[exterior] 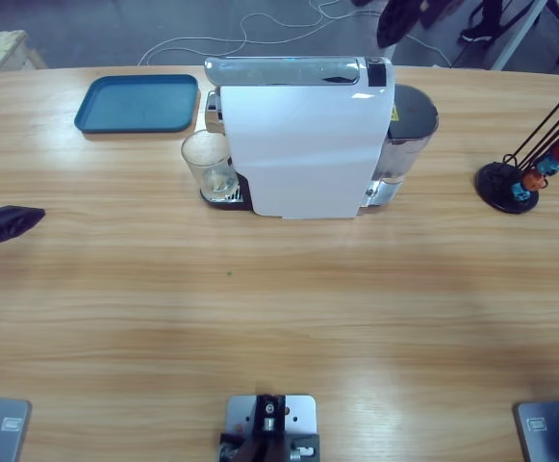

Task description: Pour coffee

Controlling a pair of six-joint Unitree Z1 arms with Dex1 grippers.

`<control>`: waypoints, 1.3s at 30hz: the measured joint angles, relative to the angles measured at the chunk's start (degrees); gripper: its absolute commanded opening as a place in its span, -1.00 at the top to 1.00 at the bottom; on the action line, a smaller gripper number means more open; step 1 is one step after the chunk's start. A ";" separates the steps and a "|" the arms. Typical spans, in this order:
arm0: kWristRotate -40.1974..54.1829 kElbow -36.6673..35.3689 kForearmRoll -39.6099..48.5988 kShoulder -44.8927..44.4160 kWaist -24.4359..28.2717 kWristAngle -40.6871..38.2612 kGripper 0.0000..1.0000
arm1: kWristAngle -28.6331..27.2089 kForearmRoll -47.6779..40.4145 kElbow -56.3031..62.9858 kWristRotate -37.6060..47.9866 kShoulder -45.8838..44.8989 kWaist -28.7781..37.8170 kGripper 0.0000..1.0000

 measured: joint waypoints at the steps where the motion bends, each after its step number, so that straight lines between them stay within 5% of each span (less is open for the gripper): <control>1: 0.00 0.00 0.00 0.00 0.00 0.00 -0.89 | 0.05 0.00 0.10 0.00 0.37 0.00 1.00; 26: 0.00 0.00 0.00 0.06 0.00 0.00 -0.89 | 0.23 -3.87 3.55 0.16 -0.10 0.00 1.00; 27: 0.00 0.00 0.00 0.14 0.00 0.00 -0.89 | 0.23 -3.02 2.59 0.16 -0.08 0.01 0.49; 28: 0.00 0.00 0.00 0.25 0.00 0.00 -0.89 | 0.23 -1.13 0.61 0.15 0.07 0.01 -0.71; 29: 0.00 0.00 0.00 0.34 0.00 0.00 -0.89 | 0.23 1.12 -2.60 0.10 0.26 0.01 -1.00; 39: 0.00 0.00 0.00 0.90 0.00 0.00 -0.96 | 0.23 10.69 -16.54 -0.07 0.30 -0.08 -1.00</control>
